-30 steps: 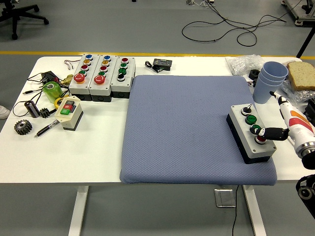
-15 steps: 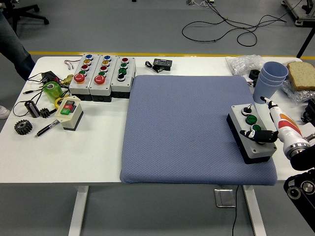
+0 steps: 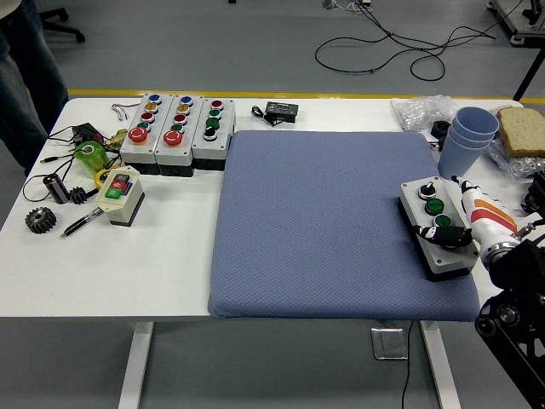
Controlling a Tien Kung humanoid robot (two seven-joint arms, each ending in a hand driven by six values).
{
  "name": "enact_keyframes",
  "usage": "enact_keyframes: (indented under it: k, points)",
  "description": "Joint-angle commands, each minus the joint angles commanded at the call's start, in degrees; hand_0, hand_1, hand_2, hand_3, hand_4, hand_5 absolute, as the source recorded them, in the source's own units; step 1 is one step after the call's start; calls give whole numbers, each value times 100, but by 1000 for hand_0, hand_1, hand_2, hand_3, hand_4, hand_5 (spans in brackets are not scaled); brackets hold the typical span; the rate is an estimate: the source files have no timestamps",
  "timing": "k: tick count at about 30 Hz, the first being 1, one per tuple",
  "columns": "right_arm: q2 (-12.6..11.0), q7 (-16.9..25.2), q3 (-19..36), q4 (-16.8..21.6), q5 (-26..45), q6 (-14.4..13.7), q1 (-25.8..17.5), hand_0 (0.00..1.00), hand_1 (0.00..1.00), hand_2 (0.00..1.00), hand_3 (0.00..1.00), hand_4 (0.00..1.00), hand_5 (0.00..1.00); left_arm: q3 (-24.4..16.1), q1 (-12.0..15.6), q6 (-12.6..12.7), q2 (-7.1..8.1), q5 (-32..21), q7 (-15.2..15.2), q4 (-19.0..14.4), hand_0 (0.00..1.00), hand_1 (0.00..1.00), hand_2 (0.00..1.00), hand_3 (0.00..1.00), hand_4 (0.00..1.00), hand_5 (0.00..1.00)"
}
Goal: Pick up the button,place it on the desk,press the button,press the button
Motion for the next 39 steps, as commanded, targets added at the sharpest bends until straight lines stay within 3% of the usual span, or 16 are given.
enact_keyframes:
  k: [14,21,30,31,36,37,39]
  points:
    - [-56,0,119,310,639,253,-68,920,942,998,998,998,256,-12,-5,-1,0,5,2,0,612,647,700,566,446,799]
    - [-59,0,105,182,734,403,10,914,933,998,998,998,251,-19,-11,-2,0,10,8,0,612,646,700,567,447,799]
    - [21,0,154,-88,237,298,104,909,932,998,998,998,234,-11,-19,0,0,-5,7,0,612,646,699,565,446,796]
    - [25,0,162,-101,180,281,106,845,893,998,998,997,230,-16,-20,-2,0,5,9,0,612,646,699,565,446,796]
    - [43,0,177,-182,63,303,117,845,893,998,998,997,230,-36,-19,-9,0,45,17,0,612,646,699,565,446,796]
    - [44,0,178,-200,64,323,120,746,821,986,998,994,226,-39,-18,-10,0,51,18,0,612,646,699,565,445,795]
    - [46,0,170,-258,83,380,129,746,821,986,998,994,226,-56,-16,-14,0,82,23,0,612,646,699,565,445,795]
